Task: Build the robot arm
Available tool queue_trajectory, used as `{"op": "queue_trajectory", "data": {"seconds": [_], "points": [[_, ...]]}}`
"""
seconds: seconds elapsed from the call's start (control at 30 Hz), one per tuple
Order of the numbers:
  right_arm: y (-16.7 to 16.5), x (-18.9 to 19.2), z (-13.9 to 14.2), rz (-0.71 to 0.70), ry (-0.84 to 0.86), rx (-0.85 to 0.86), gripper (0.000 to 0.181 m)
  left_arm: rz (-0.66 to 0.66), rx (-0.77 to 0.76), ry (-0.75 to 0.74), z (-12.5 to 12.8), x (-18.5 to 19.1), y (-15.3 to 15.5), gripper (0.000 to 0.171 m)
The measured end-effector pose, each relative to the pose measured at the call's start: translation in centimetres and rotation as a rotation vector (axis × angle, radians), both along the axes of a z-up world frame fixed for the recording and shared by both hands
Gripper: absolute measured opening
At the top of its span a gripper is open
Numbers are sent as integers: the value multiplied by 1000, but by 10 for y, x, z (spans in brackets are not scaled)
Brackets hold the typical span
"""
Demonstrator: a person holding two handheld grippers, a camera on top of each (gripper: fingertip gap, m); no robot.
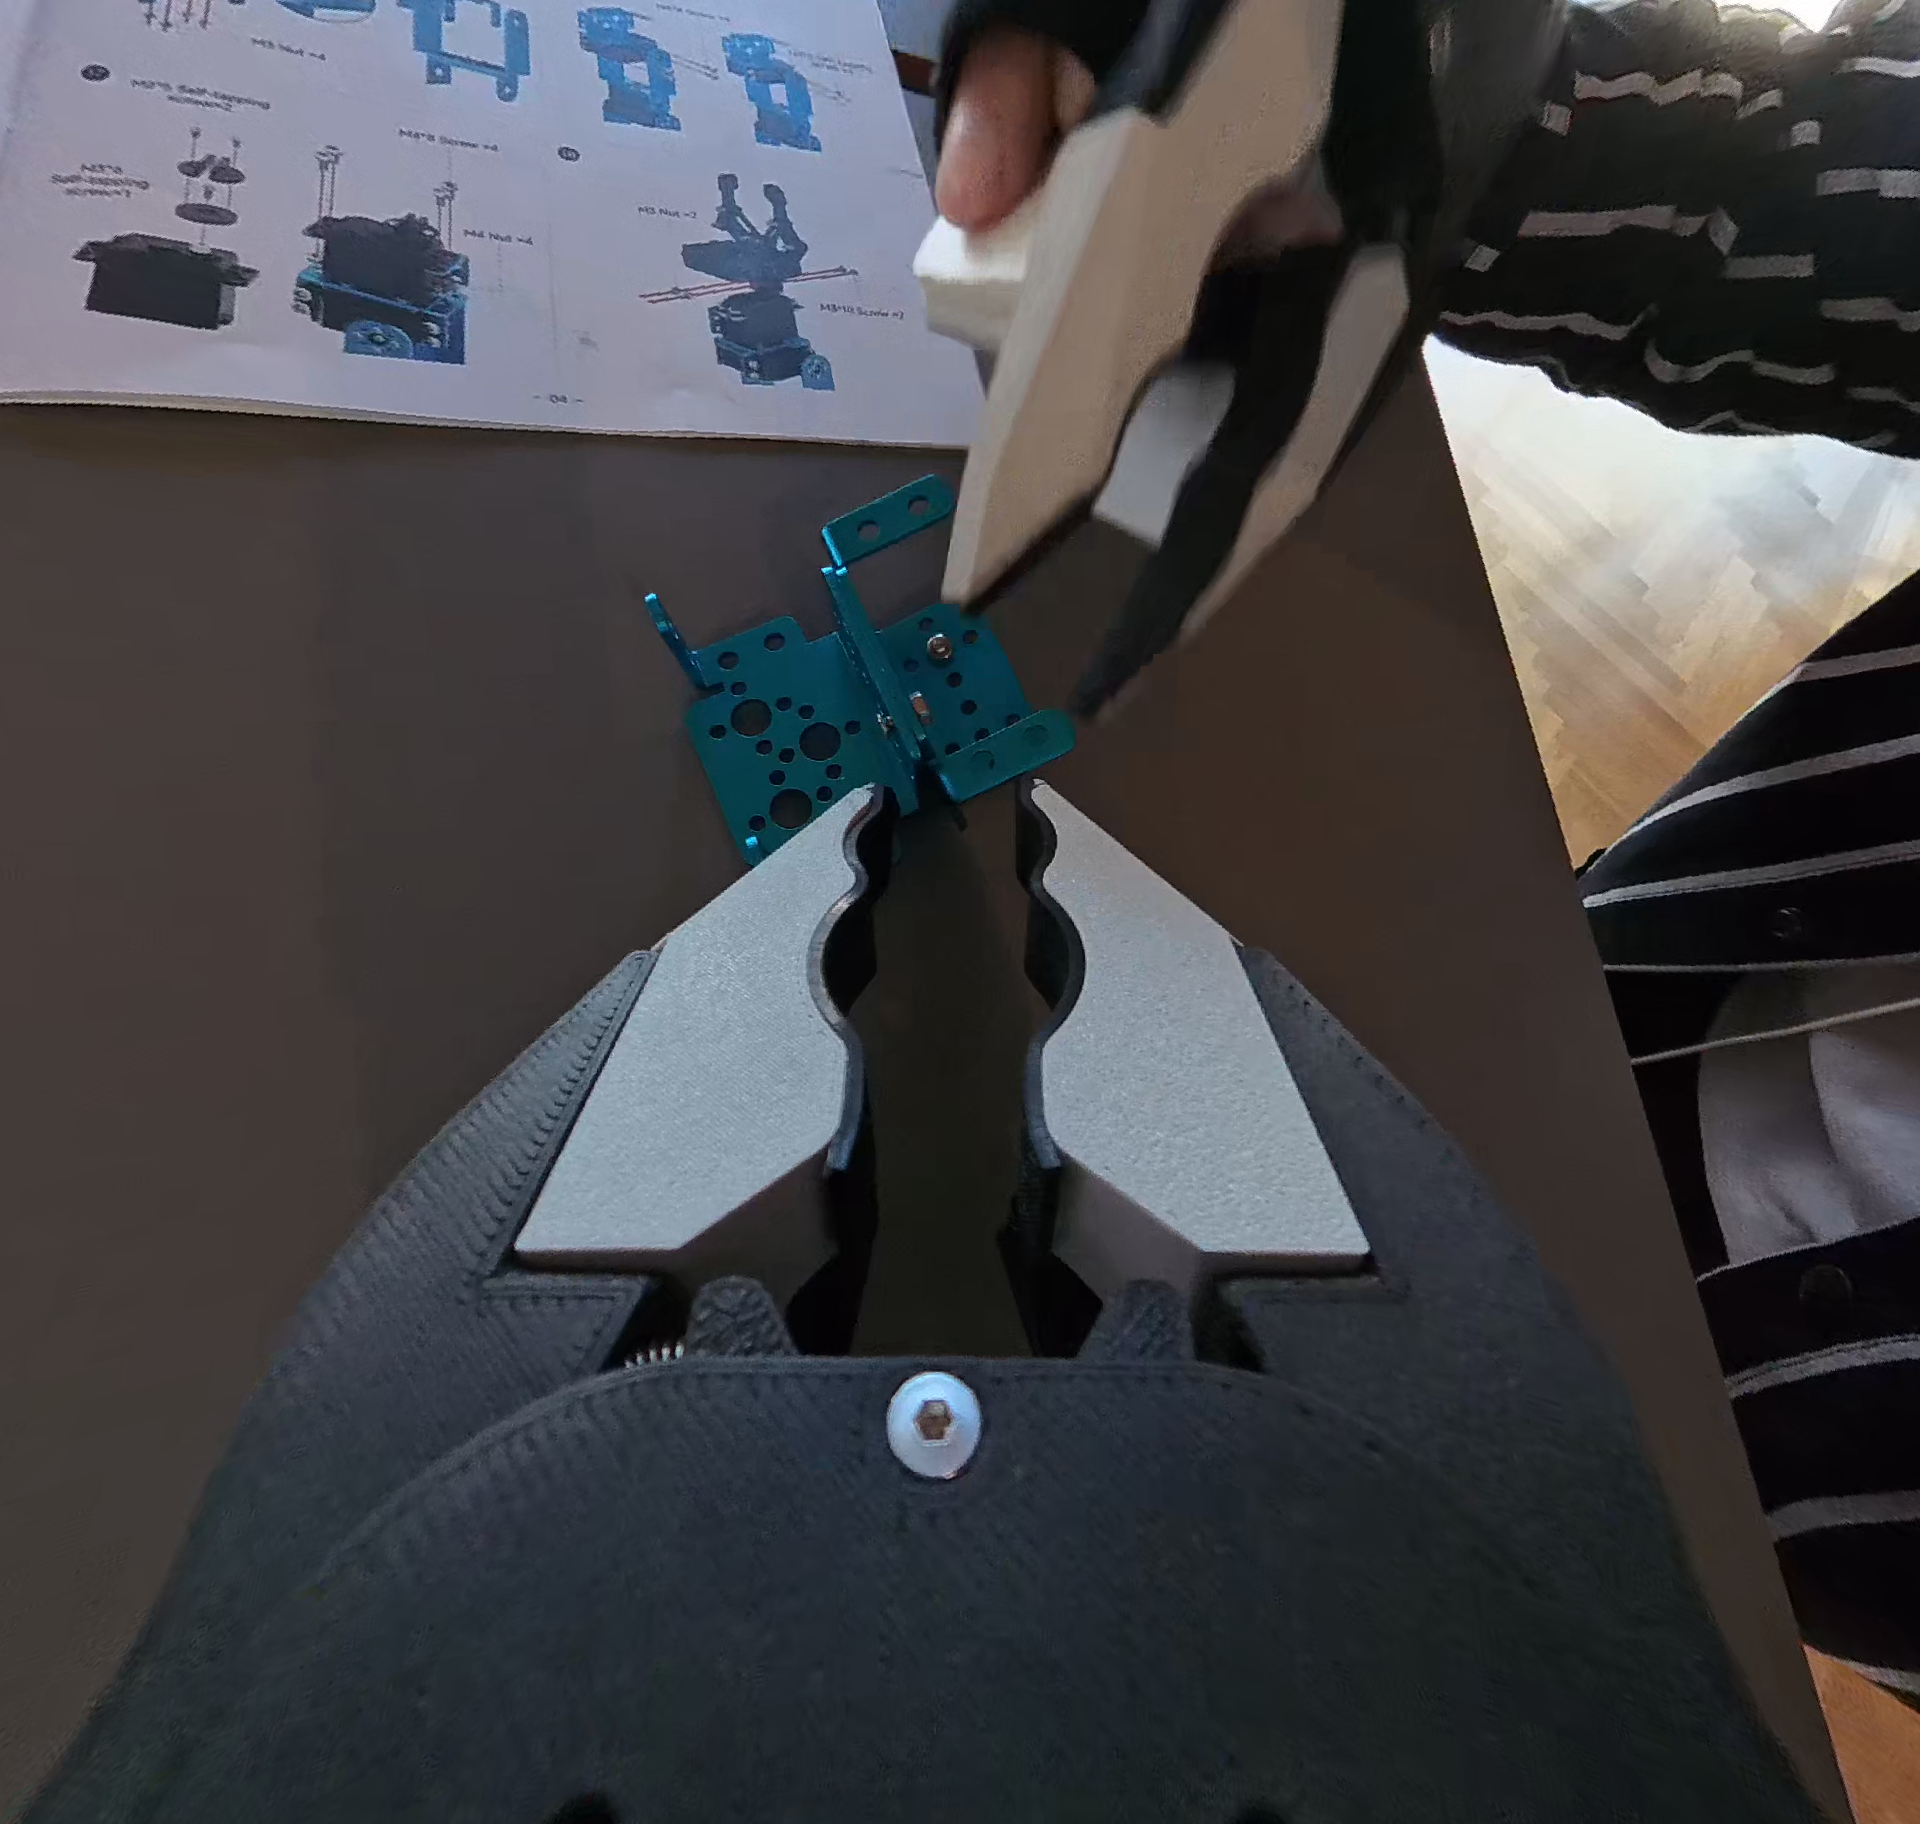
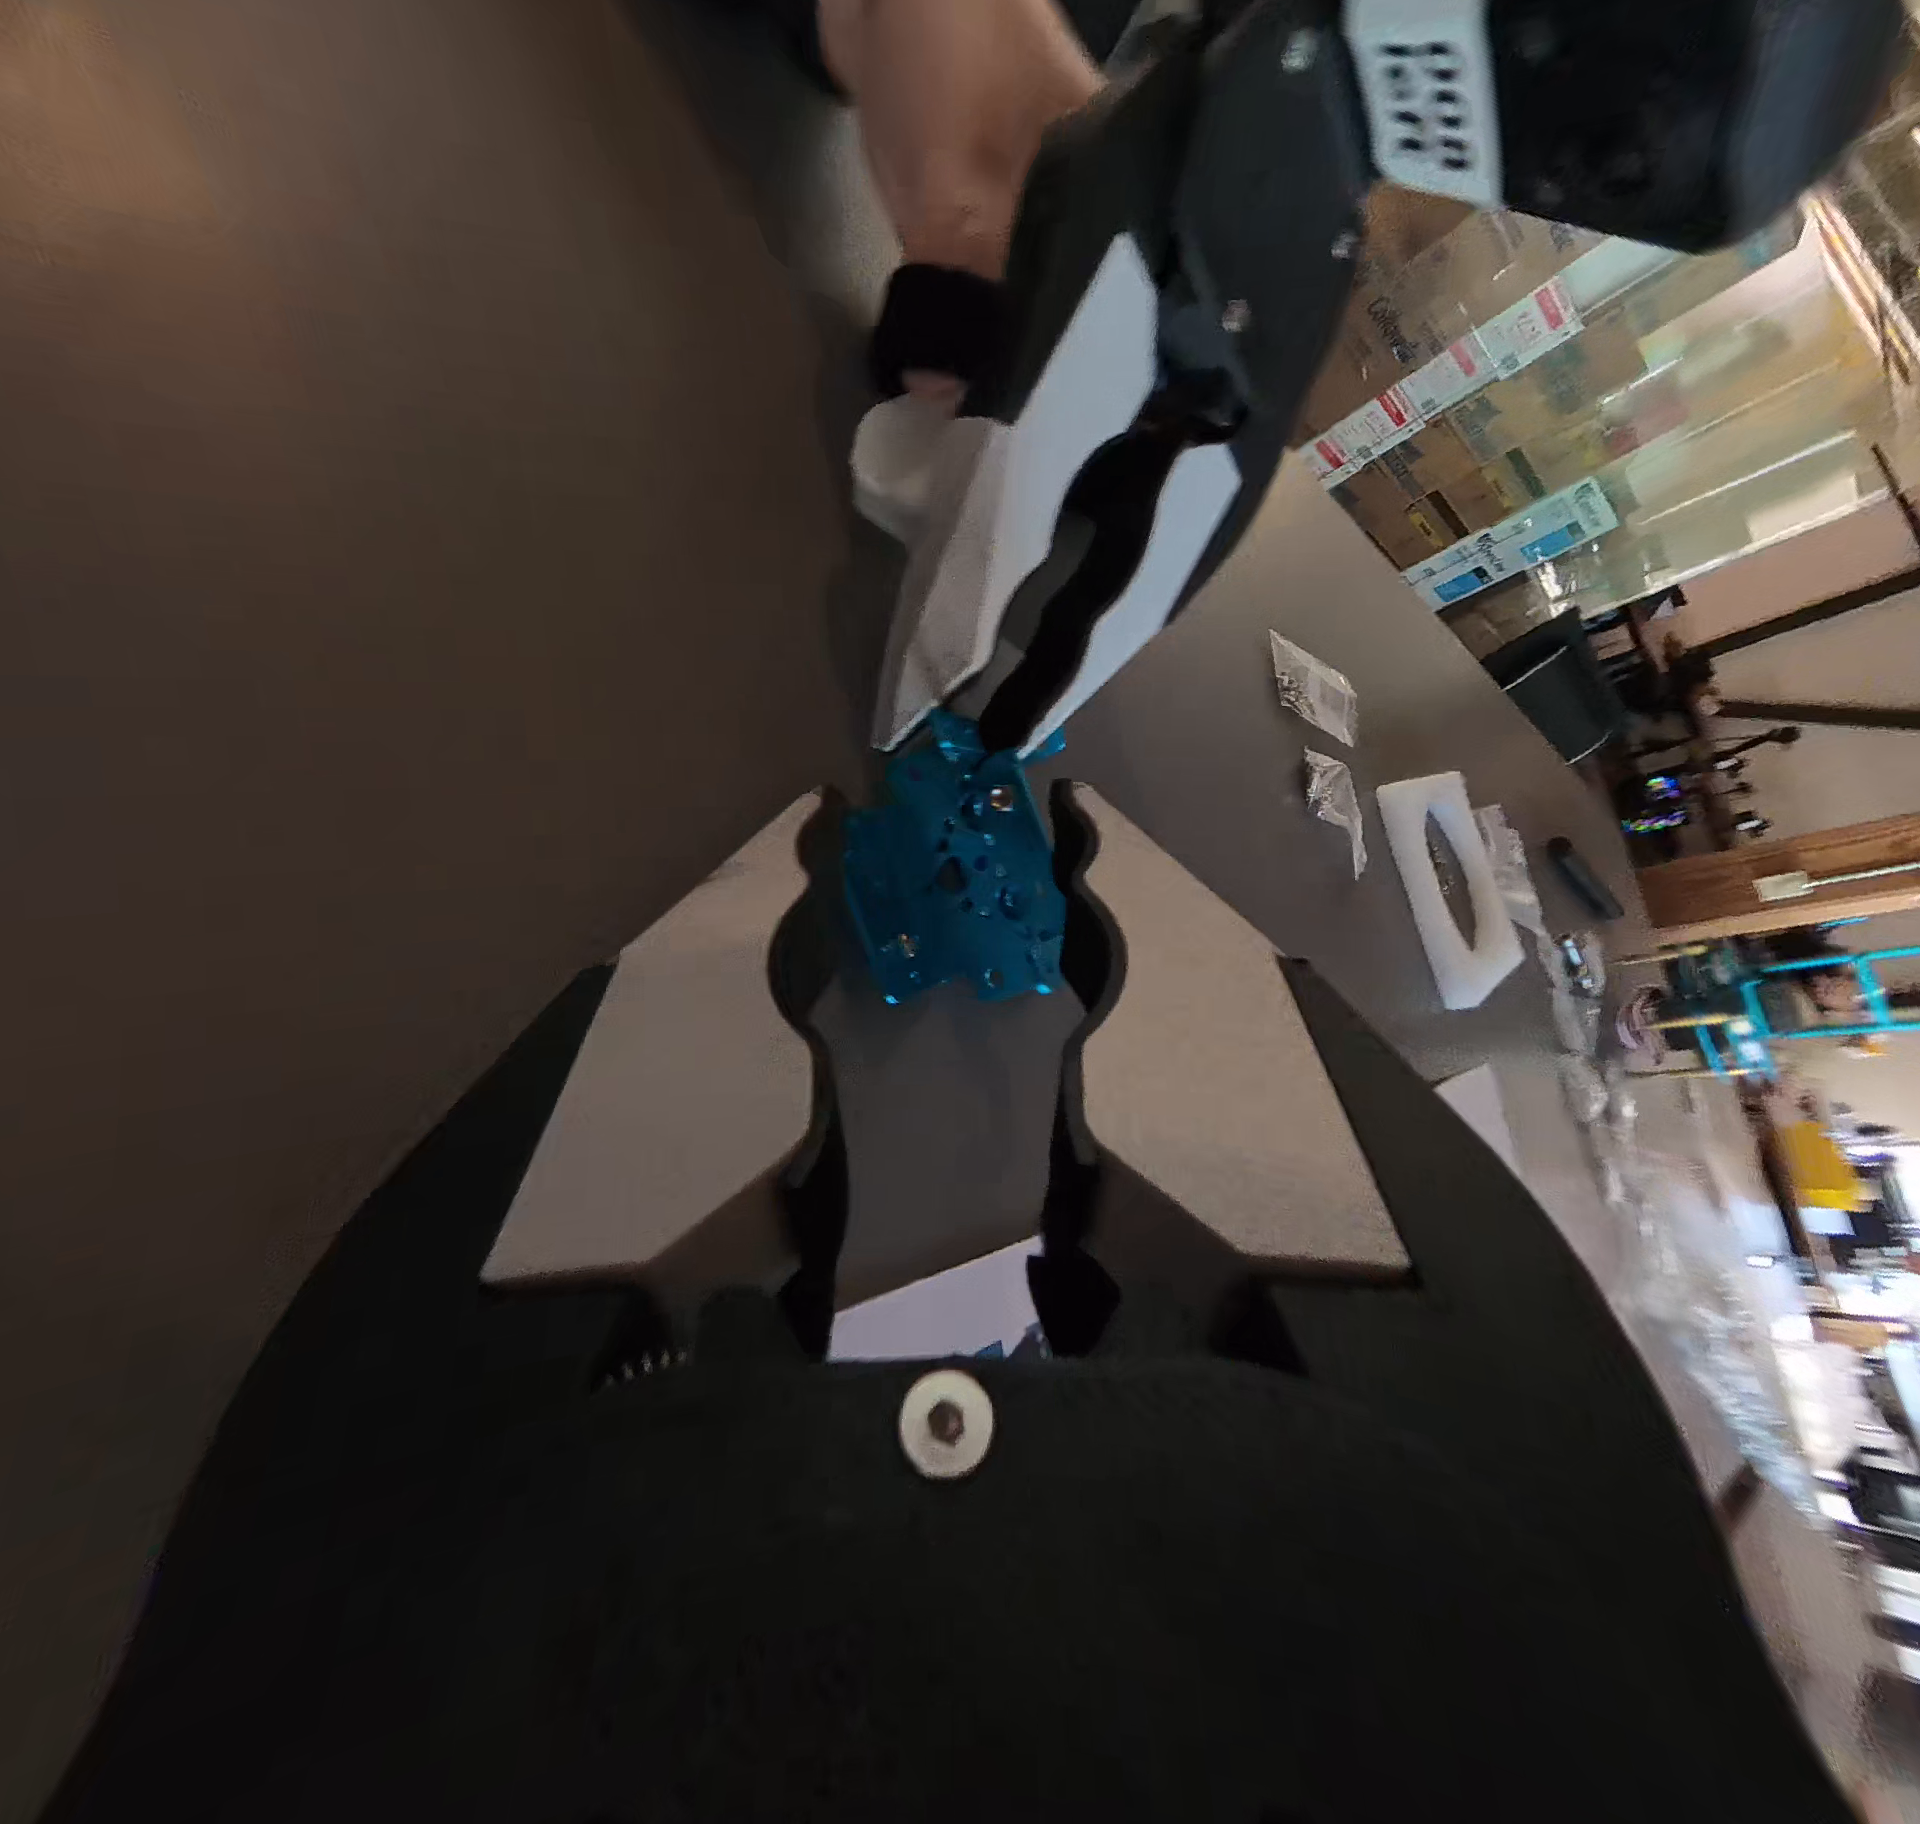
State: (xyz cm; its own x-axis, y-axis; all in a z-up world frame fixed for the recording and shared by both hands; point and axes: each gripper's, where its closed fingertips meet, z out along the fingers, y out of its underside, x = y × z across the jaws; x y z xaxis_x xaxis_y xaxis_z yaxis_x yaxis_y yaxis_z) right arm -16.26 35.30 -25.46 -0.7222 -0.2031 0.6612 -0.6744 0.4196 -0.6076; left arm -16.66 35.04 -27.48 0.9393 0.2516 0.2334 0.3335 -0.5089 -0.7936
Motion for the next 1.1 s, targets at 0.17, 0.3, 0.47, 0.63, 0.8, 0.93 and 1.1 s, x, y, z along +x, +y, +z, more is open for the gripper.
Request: {"op": "queue_trajectory", "data": {"seconds": [0.17, 0.3, 0.47, 0.63, 0.8, 0.93, 1.1], "points": [[-6, -2, -10, -27, 163, 43, 45, 5, 0, -6, 0, -1, 0, 21], [-6, -6, -15, -52, 106, 68, 40, 6, 1, -7, 0, -1, 0, 21], [-7, -7, -16, -66, 59, 63, 41, 5, 2, -8, 0, -1, 0, 24], [-8, -7, -16, -63, 49, 56, 41, 11, 3, -14, 0, -2, 0, 22], [-8, -9, -16, -82, 18, 65, 40, 16, 2, -11, 0, -3, 0, 21], [-8, -9, -16, -93, -14, 64, 39, 18, 1, -9, 0, -3, 0, 20], [-6, -8, -20, -99, -30, 94, 31, 18, 0, -7, 0, -3, 0, 20]]}}
